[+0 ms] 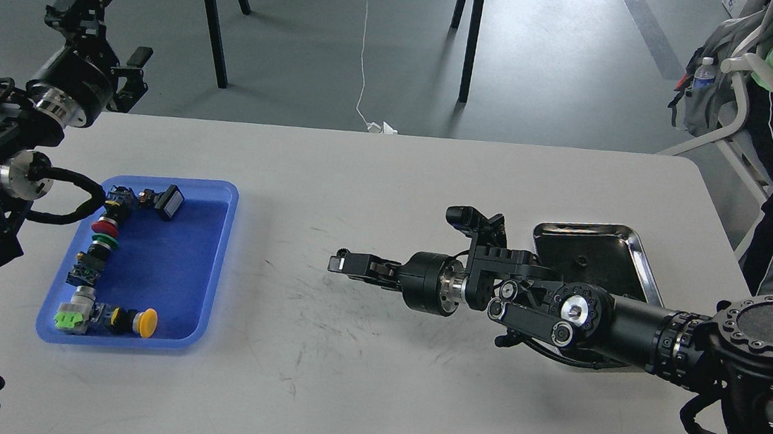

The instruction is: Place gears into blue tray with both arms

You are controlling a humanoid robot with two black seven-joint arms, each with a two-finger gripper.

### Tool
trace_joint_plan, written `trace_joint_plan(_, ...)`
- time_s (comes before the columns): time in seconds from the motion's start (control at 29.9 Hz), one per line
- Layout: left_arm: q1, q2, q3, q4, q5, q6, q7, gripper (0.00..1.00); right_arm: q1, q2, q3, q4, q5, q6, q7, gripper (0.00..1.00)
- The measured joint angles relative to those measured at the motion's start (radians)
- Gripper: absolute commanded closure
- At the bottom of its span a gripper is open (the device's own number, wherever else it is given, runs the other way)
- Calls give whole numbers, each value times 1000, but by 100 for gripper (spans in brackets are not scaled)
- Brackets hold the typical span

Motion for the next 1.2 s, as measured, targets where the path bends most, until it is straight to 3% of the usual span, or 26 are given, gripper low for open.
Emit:
trace_joint_plan(0.2,28,20,-72,29,-11,0,0,1,15,0,25,0,12,-2,-3,31)
trace_joint_plan(0.47,49,-6,-150,28,-9,0,0,1,21,0,236,-3,36,-39,-4,24)
trace_joint_plan(0.87,36,-21,-34,-28,34,0,0,1,95,-17,415,-3,249,-139,-5,20)
trace_joint_plan(1.2,26,-4,-67,-41,38,0,0,2,141,-137,487,2,376,-164,-5,20)
